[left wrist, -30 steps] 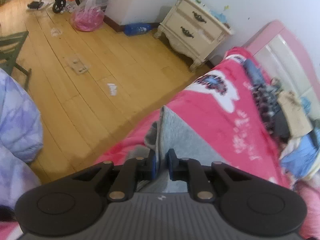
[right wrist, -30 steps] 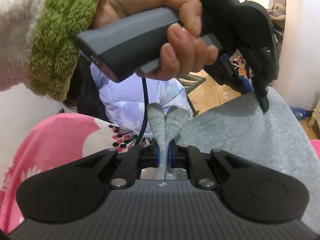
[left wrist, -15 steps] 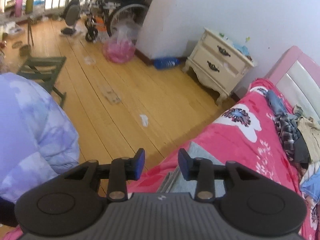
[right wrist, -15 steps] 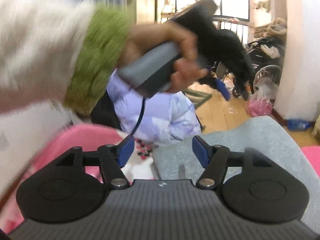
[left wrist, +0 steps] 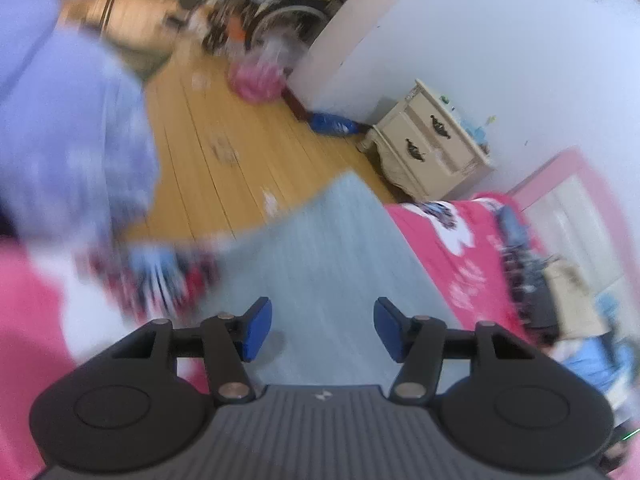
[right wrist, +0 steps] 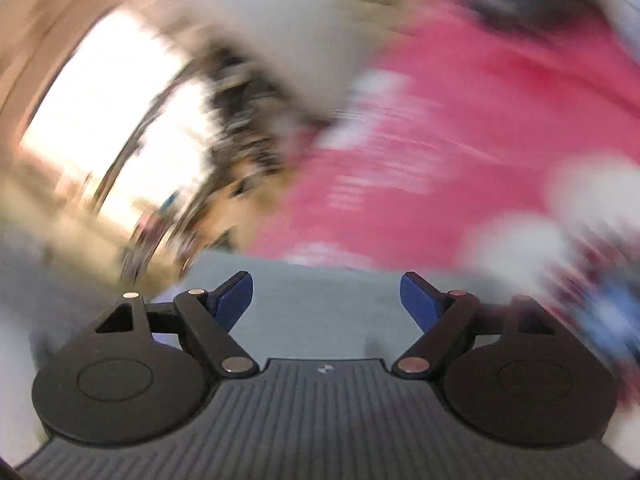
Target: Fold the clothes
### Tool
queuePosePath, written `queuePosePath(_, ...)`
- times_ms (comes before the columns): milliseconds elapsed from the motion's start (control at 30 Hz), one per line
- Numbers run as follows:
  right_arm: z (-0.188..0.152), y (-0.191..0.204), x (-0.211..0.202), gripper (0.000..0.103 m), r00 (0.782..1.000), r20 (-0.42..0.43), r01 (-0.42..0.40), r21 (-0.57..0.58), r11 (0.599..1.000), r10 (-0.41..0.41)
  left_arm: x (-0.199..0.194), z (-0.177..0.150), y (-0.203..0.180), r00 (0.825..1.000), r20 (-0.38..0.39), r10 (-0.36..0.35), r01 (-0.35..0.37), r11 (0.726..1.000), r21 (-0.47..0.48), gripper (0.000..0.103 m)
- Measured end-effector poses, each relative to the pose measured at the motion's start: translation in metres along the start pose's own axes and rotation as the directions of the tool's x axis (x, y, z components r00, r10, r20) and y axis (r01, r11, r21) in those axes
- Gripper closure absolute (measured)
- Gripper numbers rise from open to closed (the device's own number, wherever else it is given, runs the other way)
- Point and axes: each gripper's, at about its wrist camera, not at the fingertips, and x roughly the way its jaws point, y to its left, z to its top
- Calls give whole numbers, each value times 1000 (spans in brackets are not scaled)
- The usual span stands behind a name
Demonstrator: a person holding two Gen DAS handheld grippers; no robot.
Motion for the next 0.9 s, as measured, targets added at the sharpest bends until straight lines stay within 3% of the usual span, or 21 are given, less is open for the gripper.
queuePosePath(133,-48,-64,-10,21,999,-43,-17,230,973,28,6,-49,12,993,-41,-106,102,990,-102,28)
queuePosePath(267,-71,-83,-5,22,993,-90,-44,360,932,82,39,-84,16,985,-129,-117,93,980,-176,27)
queuePosePath(333,-72,-78,-5,21,992,-96,-44,344,938,81,52,-92,15,985,-140,-103,76,980,-184,27)
queuePosePath(633,-48,-57,28,21,980,-161,-60,324,944,117,79,-97,7,993,-46,-112,100,971,-219,29)
queuePosePath(700,-41,-56,39,22,977,-158,-81,346,935,143,82,-99,6,994,-34,-99,89,970,-226,33)
queuePosePath(733,-39,-57,42,22,975,-153,-96,362,927,161,83,-100,5,996,-23,-89,82,971,-226,41)
queuePosePath(800,-36,-61,46,37,971,-152,-113,384,916,183,87,-102,4,998,-14,-63,59,973,-223,51)
queuePosePath(833,-38,-64,44,55,969,-156,-116,392,913,190,87,-102,5,998,-7,-57,54,972,-228,57)
queuePosePath(867,-41,-68,40,66,967,-161,-116,401,909,195,88,-102,6,999,0,-53,51,969,-240,60)
queuePosePath(900,-44,-71,37,69,965,-167,-117,409,905,200,88,-102,7,998,5,-57,56,966,-251,60)
